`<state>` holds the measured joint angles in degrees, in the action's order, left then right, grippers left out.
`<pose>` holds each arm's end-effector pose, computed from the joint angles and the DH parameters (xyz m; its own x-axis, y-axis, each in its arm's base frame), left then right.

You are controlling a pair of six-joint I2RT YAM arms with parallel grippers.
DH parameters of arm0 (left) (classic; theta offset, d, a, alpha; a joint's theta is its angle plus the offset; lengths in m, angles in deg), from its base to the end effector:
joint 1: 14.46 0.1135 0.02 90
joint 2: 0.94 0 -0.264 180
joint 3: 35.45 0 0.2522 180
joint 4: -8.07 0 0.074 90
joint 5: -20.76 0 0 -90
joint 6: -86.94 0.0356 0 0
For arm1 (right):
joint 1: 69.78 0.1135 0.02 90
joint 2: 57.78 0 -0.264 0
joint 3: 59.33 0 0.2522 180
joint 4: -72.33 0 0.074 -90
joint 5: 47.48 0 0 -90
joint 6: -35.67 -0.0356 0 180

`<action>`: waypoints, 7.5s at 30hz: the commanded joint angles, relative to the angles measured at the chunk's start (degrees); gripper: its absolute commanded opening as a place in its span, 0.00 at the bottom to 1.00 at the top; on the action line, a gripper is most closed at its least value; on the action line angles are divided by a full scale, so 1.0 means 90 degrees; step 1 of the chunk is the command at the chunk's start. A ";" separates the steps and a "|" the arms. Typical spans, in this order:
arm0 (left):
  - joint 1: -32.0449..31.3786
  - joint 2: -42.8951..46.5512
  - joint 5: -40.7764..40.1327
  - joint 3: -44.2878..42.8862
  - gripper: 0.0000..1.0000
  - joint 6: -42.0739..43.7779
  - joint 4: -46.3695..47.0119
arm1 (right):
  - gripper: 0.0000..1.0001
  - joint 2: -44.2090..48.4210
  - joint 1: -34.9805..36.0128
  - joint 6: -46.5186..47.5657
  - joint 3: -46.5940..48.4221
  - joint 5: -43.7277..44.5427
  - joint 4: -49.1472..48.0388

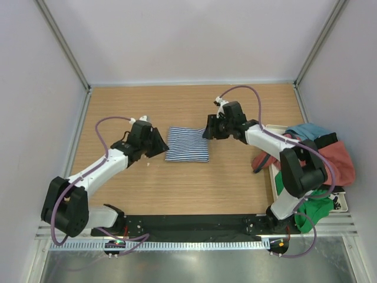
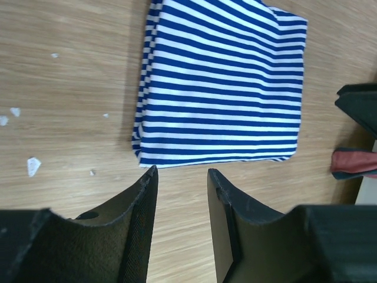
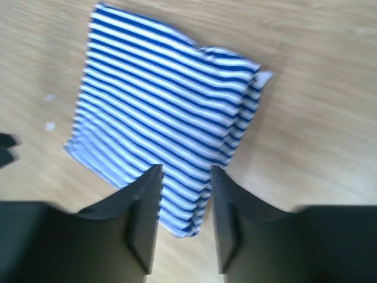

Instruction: Fold and stack the tank tops

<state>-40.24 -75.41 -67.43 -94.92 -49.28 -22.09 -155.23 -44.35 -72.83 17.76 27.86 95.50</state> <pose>0.2428 -0.1185 0.2249 -0.7701 -0.4295 -0.4717 -0.1464 0.8387 -0.5246 0.3296 0.1667 0.2128 -0.7743 -0.0282 -0.6322 -0.3537 0.8477 0.3953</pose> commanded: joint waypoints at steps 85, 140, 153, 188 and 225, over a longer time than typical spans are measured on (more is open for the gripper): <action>-0.0339 -0.3374 -0.0982 -0.2528 0.46 0.0204 -0.0160 | 0.48 0.1820 -0.0413 -0.0728 -0.1489 -0.0375 -0.1085; 0.0640 0.1117 -0.0825 -0.0566 1.00 -0.0354 -0.0415 | 1.00 0.4247 -0.0608 -0.1966 -0.0907 0.6430 0.3168; -0.0827 -0.0094 -0.0932 -0.0156 0.99 0.1024 0.1040 | 1.00 0.3123 -0.2112 -0.2466 -0.0728 0.6952 0.2940; -0.0905 0.0316 -0.2960 0.0958 0.99 0.1367 0.1950 | 0.01 0.1999 0.2223 0.0494 0.6474 0.5266 0.3358; 0.0033 -0.0426 -0.3579 0.0304 1.00 0.0711 0.0563 | 0.77 0.0644 0.0622 -0.1186 -0.0485 0.1455 0.0312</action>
<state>-40.61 -78.89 -100.81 -90.16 -41.52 -16.00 -146.09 -38.73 -82.56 9.46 48.39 104.96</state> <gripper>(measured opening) 0.995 0.772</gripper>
